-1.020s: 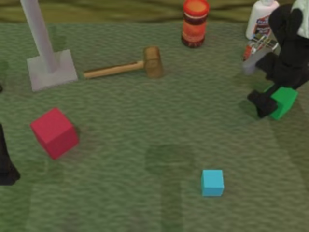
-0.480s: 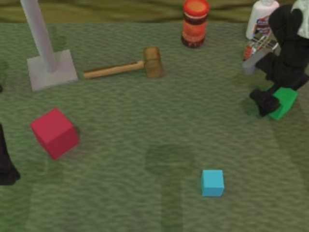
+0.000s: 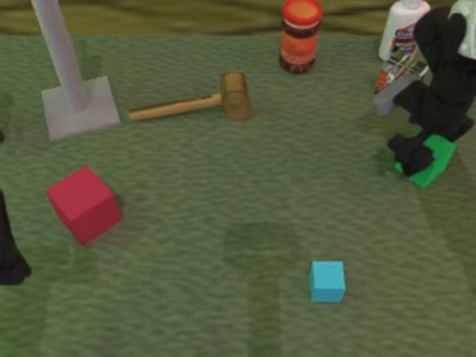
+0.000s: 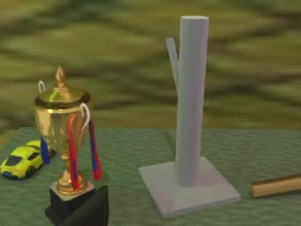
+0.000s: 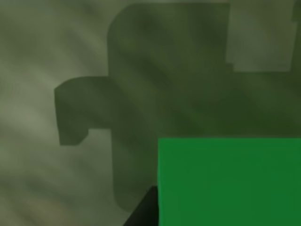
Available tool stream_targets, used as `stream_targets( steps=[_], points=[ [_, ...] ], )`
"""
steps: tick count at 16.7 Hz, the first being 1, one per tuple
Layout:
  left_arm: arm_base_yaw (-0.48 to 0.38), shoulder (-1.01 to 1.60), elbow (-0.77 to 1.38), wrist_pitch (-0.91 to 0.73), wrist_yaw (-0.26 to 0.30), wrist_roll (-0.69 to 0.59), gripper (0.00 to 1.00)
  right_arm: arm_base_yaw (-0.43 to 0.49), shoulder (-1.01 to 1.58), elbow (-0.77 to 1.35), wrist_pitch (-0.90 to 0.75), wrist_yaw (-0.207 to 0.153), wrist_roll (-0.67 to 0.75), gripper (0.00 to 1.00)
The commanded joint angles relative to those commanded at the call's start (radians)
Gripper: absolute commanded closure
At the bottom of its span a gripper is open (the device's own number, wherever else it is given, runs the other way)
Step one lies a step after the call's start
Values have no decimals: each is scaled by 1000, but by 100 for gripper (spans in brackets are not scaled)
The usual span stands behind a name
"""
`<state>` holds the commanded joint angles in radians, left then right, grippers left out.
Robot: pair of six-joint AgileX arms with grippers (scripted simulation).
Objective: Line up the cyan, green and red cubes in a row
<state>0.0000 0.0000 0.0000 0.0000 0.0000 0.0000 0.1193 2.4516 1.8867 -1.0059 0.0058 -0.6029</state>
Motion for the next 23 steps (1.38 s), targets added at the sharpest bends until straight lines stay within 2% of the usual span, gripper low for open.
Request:
stream_targets(
  steps=[8, 16, 23],
  points=[
    [0, 0, 0, 0, 0, 0, 0, 3, -21, 4, -13, -7, 6, 100],
    [0, 0, 0, 0, 0, 0, 0, 11, -77, 164, -233, -8, 4, 100],
    [0, 0, 0, 0, 0, 0, 0, 25, -84, 164, -240, -8, 39, 100]
  ],
)
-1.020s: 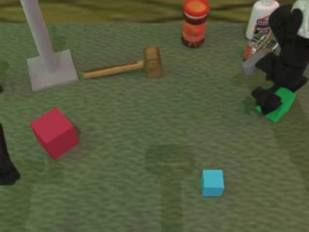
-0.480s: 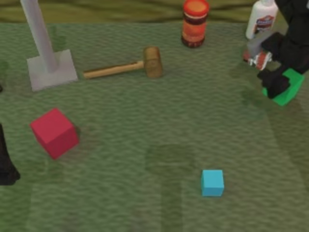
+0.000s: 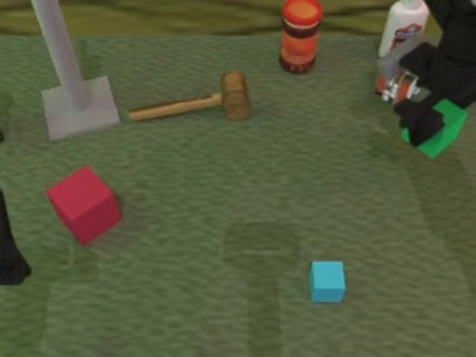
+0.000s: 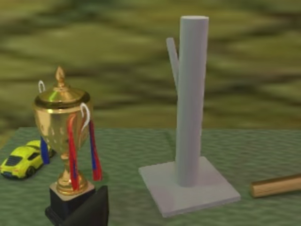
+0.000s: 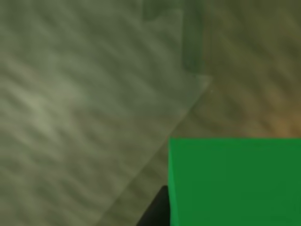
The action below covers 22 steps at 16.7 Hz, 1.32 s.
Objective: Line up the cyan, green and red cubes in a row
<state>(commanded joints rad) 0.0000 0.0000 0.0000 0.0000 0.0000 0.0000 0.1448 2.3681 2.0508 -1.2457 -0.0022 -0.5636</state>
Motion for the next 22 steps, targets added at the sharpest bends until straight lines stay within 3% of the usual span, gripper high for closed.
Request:
stream_targets(
  steps=[5, 16, 19, 22],
  points=[
    [0, 0, 0, 0, 0, 0, 0, 134, -51, -68, 17, 4, 250, 100],
    [0, 0, 0, 0, 0, 0, 0, 570, -248, -363, 79, 9, 1209, 100],
    [0, 0, 0, 0, 0, 0, 0, 643, -297, -411, 102, 14, 1341, 100],
    [0, 0, 0, 0, 0, 0, 0, 664, -316, -427, 111, 17, 1378, 100]
  ],
)
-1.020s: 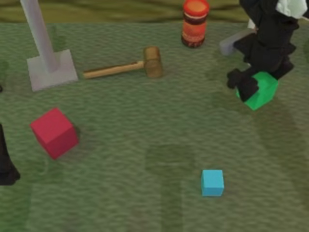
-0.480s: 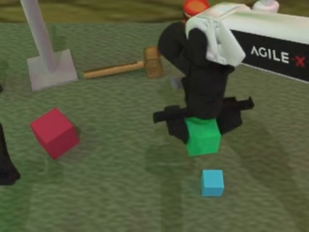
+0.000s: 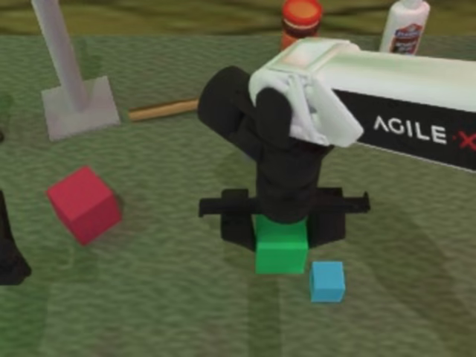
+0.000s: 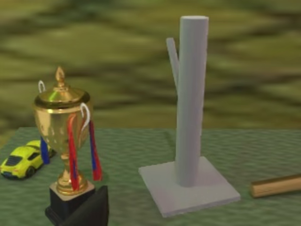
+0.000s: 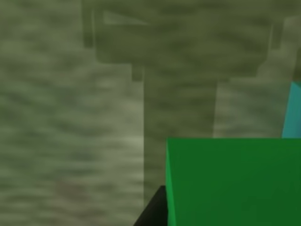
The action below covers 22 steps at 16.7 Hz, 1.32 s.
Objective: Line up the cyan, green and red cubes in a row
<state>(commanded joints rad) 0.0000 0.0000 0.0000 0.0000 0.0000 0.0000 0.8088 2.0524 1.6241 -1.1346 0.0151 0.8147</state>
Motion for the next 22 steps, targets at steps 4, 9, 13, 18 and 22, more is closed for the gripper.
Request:
stream_targets(
  steps=[4, 9, 13, 18, 22],
  points=[
    [0, 0, 0, 0, 0, 0, 0, -4, 5, 0, 2, -2, 0, 100],
    [0, 0, 0, 0, 0, 0, 0, 3, 46, -97, 145, -2, 0, 100],
    [0, 0, 0, 0, 0, 0, 0, 5, 79, -167, 246, 1, 6, 100],
    [0, 0, 0, 0, 0, 0, 0, 5, 80, -168, 248, 1, 6, 92],
    [0, 0, 0, 0, 0, 0, 0, 5, 80, -168, 248, 1, 6, 62]
  ],
)
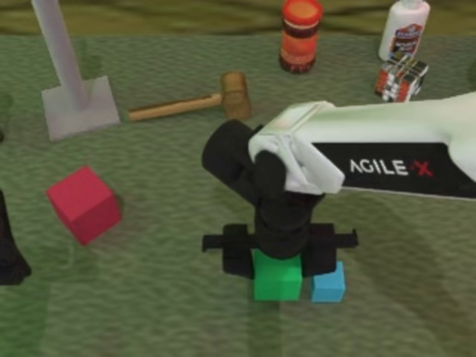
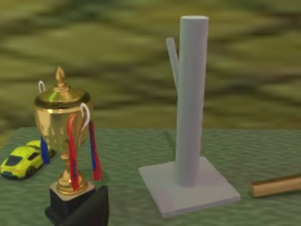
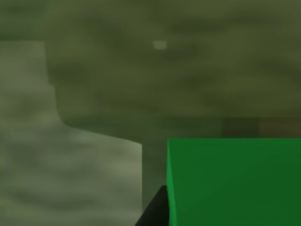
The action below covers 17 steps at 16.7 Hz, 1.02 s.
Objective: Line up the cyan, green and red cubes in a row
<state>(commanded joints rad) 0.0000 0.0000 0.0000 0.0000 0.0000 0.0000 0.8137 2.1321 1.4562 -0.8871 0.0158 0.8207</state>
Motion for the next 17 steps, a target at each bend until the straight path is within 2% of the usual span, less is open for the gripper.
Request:
stream_targets(
  steps=[8, 17],
  points=[
    [0, 0, 0, 0, 0, 0, 0, 0, 0, 0, 0, 0, 0, 2],
    [0, 0, 0, 0, 0, 0, 0, -2, -1, 0, 0, 0, 0, 0]
  ],
)
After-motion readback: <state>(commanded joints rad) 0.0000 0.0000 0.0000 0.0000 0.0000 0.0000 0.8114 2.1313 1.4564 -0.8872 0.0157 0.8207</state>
